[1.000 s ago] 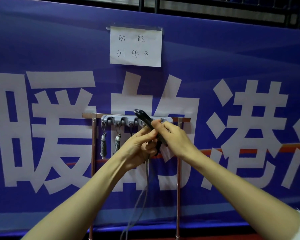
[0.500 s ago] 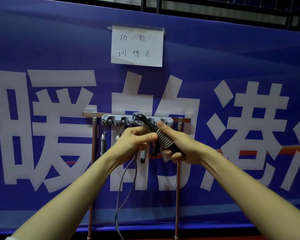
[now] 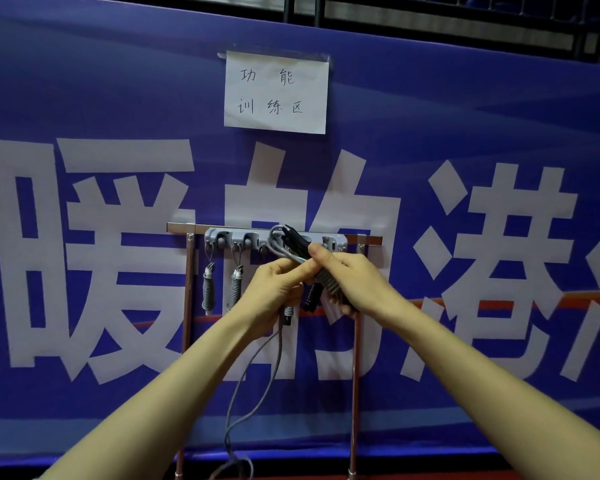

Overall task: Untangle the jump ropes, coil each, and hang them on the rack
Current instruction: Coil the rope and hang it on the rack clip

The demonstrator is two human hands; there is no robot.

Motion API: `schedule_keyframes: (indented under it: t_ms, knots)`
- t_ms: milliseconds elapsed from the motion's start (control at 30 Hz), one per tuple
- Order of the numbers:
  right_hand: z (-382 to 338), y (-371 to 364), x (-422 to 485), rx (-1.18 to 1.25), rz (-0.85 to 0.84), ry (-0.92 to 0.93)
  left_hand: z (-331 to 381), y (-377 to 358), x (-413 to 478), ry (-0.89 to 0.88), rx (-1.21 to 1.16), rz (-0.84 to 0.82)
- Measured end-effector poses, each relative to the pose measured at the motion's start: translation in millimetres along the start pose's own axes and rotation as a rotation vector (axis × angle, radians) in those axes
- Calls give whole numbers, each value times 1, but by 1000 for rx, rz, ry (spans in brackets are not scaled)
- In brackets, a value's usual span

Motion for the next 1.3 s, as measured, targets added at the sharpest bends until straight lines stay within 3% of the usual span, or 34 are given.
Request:
schedule_keyframes:
  t_ms: [167, 267, 400, 533, 700, 800, 933, 1133, 1200, 1300]
  knots:
    - [10, -4, -4, 205, -172, -98, -4, -2, -7, 171, -15, -223]
    - [12, -6, -8, 182, -197, -101, -3, -6, -13, 313, -70, -261]
    - [16, 5, -9, 22, -106, -84, -12, -3, -21, 496, 175, -292]
    - [21, 9, -6, 58, -99, -114, -6, -7, -15, 333, 110, -211]
    - [23, 15, -3, 253, -132, -158, -15, -14, -16, 249, 11, -299]
    - [20, 8, -11, 280, -272, -137, -10, -2, -13, 162, 192, -288]
    - [15, -7, -26, 270, -522, -139, 15, -4, -9, -136, 549, -364]
    - [20, -23, -43, 51, -926, -271, 35, -15, 1, -169, 999, -617]
    - [22, -24, -40, -157, -965, -284, 36, -31, 6, -241, 1200, -691]
    - [22, -22, -22, -408, -793, -193, 36, -42, 7, -333, 1343, -648]
Point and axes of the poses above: each hand's wrist, its own x-axis towards the middle knuckle, its own y-axis out of the back of the hand, z = x × y, the point moved 7 cm from there along x, towards the middle knuckle, and after that the axes turned 8 degrees about -x, right-handed, at the moved point
